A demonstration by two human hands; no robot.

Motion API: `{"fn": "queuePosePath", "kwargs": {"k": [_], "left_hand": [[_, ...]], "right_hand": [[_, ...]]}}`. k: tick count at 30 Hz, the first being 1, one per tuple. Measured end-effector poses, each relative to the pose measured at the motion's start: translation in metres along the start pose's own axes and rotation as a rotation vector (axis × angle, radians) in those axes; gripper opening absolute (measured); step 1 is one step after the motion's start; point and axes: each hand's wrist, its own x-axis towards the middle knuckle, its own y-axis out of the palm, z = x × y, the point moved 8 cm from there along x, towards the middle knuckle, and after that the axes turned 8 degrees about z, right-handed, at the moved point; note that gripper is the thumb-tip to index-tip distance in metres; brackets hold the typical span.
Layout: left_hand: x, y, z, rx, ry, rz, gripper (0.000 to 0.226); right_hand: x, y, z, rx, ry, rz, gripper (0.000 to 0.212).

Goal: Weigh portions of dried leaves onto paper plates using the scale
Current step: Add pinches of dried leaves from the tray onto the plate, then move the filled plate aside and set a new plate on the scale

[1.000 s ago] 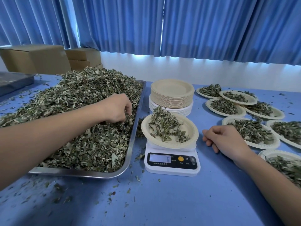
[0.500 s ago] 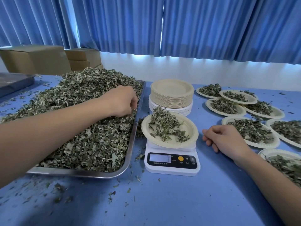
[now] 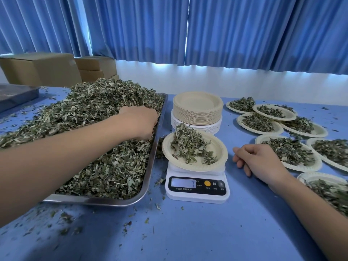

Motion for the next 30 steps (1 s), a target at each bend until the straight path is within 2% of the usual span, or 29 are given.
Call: {"fn": "queuePosePath", "kwargs": {"k": [2, 4, 6, 9, 14, 17, 22, 30], "left_hand": [[0.000, -0.009, 0.002, -0.174, 0.029, -0.176, 0.009], [-0.001, -0.012, -0.002, -0.368, 0.100, -0.244, 0.025], [0.001, -0.005, -0.012, -0.463, 0.165, -0.153, 0.032], [0.004, 0.007, -0.028, -0.446, 0.198, -0.028, 0.025], [0.006, 0.009, -0.052, -0.436, 0.162, 0.017, 0.019], [0.009, -0.004, -0.073, -0.543, 0.171, 0.016, 0.018], [0.025, -0.016, -0.133, -0.835, 0.222, 0.101, 0.013], [0.101, -0.061, -0.262, -0.820, 0.270, 0.025, 0.010]], "right_hand": [[0.001, 0.001, 0.001, 0.041, -0.007, -0.005, 0.041], [0.001, 0.007, 0.004, 0.097, 0.000, 0.018, 0.038], [0.000, 0.015, 0.009, 0.132, 0.008, 0.061, 0.031], [-0.003, 0.024, 0.017, 0.197, 0.023, 0.075, 0.019], [-0.003, 0.007, 0.021, 0.219, 0.087, -0.018, 0.024], [-0.003, -0.023, 0.020, 0.148, 0.106, -0.067, 0.020], [0.010, -0.106, 0.013, -0.048, 0.133, -0.166, 0.008], [0.066, -0.230, -0.019, -0.238, 0.173, -0.292, 0.003]]}}
